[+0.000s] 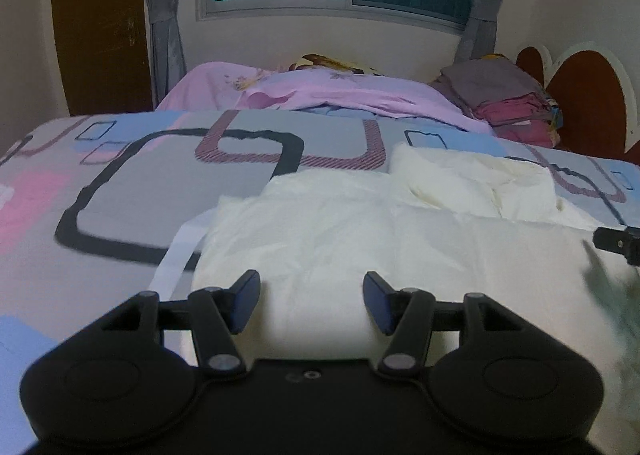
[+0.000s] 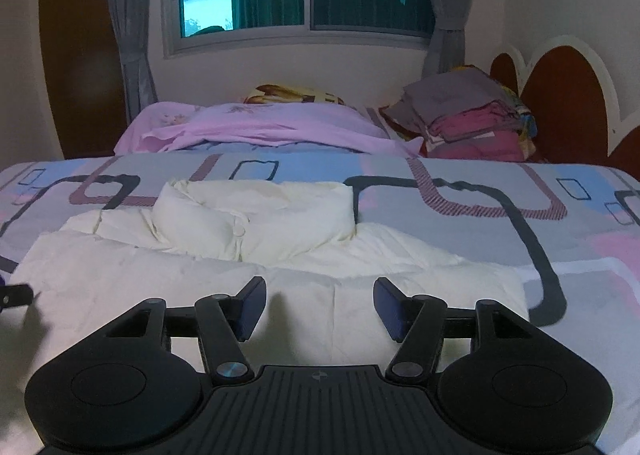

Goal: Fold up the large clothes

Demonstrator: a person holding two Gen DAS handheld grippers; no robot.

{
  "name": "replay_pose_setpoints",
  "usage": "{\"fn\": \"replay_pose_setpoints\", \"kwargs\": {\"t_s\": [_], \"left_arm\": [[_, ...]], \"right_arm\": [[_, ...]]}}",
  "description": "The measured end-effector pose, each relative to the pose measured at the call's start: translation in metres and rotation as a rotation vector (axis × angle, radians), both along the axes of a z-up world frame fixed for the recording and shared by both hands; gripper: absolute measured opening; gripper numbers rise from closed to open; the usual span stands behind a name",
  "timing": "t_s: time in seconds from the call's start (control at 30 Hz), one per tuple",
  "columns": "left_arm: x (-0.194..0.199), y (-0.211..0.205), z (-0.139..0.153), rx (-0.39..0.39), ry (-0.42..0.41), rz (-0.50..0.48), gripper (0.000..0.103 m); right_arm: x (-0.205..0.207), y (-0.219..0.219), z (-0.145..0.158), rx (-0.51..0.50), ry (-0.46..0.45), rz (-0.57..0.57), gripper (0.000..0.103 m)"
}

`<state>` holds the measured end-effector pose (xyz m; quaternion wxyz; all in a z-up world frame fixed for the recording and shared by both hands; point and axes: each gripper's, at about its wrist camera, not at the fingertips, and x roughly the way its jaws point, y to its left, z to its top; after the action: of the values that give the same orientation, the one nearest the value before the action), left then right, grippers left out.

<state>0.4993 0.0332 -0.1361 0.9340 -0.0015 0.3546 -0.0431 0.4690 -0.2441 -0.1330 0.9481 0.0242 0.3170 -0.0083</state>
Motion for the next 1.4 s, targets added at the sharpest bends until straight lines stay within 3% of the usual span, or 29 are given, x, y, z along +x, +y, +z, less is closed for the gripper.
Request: {"fn": "replay_pose_setpoints", "kwargs": {"t_s": [0.17,0.3,0.6,0.83,1.1,1.27,1.4], "left_arm": [[0.022,0.004,-0.023,0.041,0.034,0.030,0.058],[0.032,0.019,-0.041,0.019,0.068,0.070,0.060],[0.028,0.013,-0.052,0.068,0.004,0.065,0.061],[0.037,0.016,-0.038,0.063,0.096,0.070,0.060],[0.014,0.010,-0.012,0.054,0.088,0.071,0.060],[-0.007,0.000,0.002,0.025,0.070,0.033,0.060],[-0.020,-0.009,-0.007,0.038,0.093,0.008,0.061]], "right_arm": [[0.018,-0.008,-0.030,-0.044,0.041,-0.024,0.060],[0.019,-0.017,-0.049,-0.032,0.057,-0.029,0.060],[0.019,-0.011,-0.070,-0.090,0.026,0.001,0.060],[0.024,-0.013,-0.048,-0.068,0.080,0.024,0.060],[-0.007,-0.002,-0.009,-0.010,0.006,0.056,0.060],[-0.024,-0.001,-0.009,-0.011,0.019,0.060,0.060],[-0.036,-0.008,-0.022,-0.023,0.058,0.044,0.060]]}}
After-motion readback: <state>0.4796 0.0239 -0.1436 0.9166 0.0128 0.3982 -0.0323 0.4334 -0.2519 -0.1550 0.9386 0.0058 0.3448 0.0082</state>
